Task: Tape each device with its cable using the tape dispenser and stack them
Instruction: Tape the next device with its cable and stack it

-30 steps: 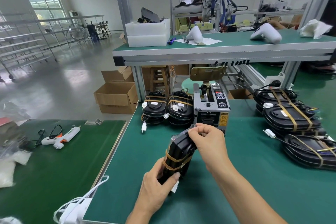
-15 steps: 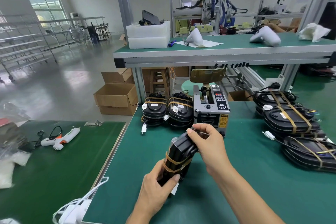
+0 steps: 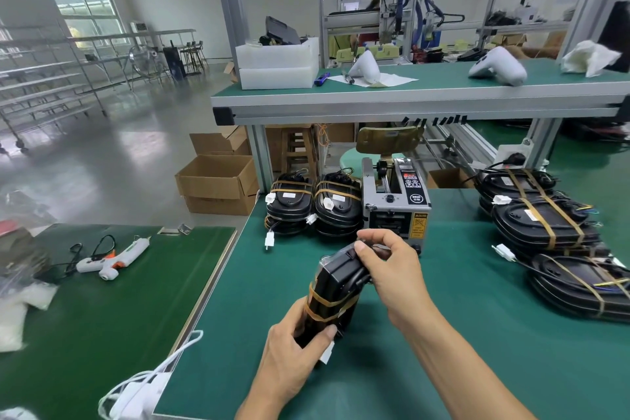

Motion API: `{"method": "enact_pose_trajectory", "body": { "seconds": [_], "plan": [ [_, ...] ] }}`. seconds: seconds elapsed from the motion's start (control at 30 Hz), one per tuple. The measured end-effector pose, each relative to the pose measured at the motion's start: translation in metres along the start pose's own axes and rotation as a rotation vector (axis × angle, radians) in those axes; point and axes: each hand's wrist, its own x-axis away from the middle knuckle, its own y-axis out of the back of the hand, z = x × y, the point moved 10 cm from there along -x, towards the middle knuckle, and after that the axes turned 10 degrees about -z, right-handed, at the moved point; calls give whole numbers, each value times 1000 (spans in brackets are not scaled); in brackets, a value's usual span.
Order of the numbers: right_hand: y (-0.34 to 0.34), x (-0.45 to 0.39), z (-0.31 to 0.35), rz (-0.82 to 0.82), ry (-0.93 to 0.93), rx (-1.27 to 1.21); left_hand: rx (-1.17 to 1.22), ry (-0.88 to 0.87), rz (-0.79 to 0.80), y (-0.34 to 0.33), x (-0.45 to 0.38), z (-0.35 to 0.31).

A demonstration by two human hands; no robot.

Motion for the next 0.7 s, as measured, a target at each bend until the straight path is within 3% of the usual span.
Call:
{"method": "enact_pose_trajectory", "body": {
  "seconds": [0.17,0.7],
  "plan": [
    [5,0,0,-50,-29,-26,5,-1,7,0,0,1],
    [-2,5,8,70,40,80,-2,-15,-8,2,-1,-3]
  ]
}}
